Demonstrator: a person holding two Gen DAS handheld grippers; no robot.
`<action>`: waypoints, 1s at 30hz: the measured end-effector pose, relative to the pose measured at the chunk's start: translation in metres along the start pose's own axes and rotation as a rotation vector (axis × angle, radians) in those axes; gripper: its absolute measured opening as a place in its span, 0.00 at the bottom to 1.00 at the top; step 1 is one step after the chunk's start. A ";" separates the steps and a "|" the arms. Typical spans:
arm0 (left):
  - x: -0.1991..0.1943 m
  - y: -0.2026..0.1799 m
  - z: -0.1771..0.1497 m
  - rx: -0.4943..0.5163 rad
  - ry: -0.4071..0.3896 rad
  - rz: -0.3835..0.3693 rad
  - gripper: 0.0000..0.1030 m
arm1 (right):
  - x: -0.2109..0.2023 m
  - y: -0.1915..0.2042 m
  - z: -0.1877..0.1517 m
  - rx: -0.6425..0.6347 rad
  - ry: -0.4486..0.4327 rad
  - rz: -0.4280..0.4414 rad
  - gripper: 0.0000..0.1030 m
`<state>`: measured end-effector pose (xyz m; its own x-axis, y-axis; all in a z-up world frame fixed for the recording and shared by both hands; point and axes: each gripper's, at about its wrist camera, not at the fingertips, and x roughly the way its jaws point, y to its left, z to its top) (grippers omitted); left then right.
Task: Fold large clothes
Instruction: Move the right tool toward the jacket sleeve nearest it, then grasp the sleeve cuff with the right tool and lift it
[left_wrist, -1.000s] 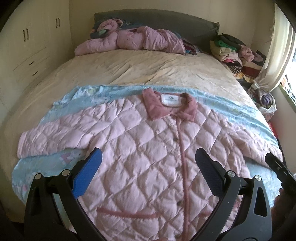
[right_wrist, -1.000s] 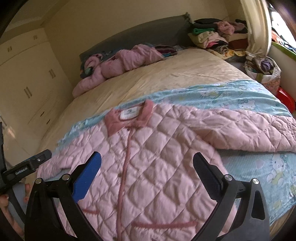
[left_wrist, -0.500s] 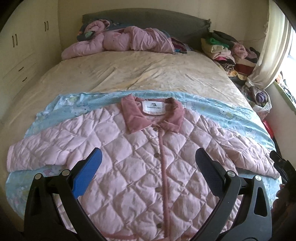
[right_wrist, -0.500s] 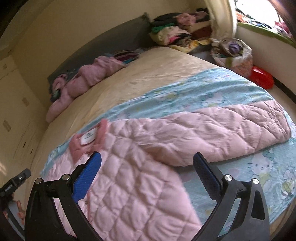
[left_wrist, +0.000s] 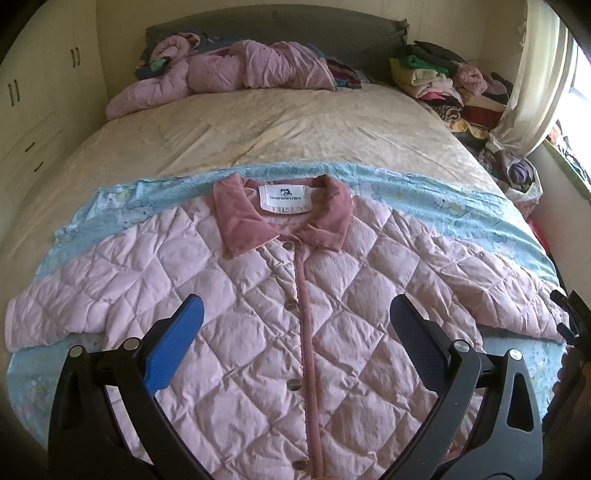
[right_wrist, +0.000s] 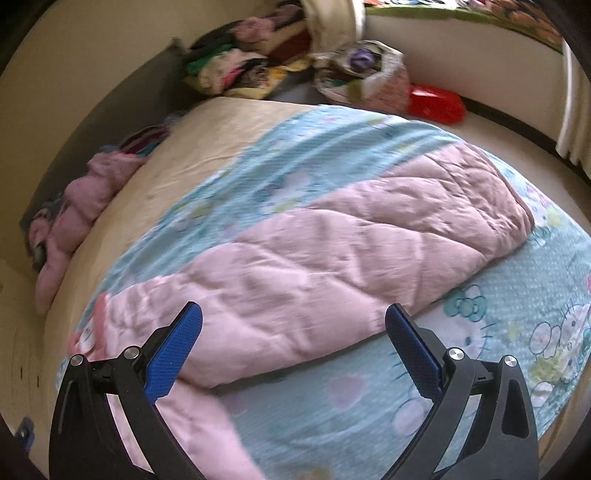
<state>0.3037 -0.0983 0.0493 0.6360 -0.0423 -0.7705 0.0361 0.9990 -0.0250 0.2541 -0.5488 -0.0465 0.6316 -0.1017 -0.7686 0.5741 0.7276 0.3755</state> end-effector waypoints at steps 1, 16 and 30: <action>0.002 0.000 0.000 0.005 0.000 0.005 0.92 | 0.005 -0.007 0.002 0.018 0.002 -0.021 0.96; 0.022 0.003 -0.011 0.050 0.039 0.046 0.92 | 0.061 -0.109 0.022 0.346 0.028 -0.119 0.96; 0.010 0.032 -0.016 0.005 0.025 0.076 0.92 | 0.059 -0.152 0.040 0.463 -0.156 0.078 0.23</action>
<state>0.2986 -0.0662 0.0304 0.6177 0.0339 -0.7857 -0.0073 0.9993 0.0374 0.2255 -0.6926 -0.1280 0.7319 -0.1848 -0.6558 0.6710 0.3625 0.6467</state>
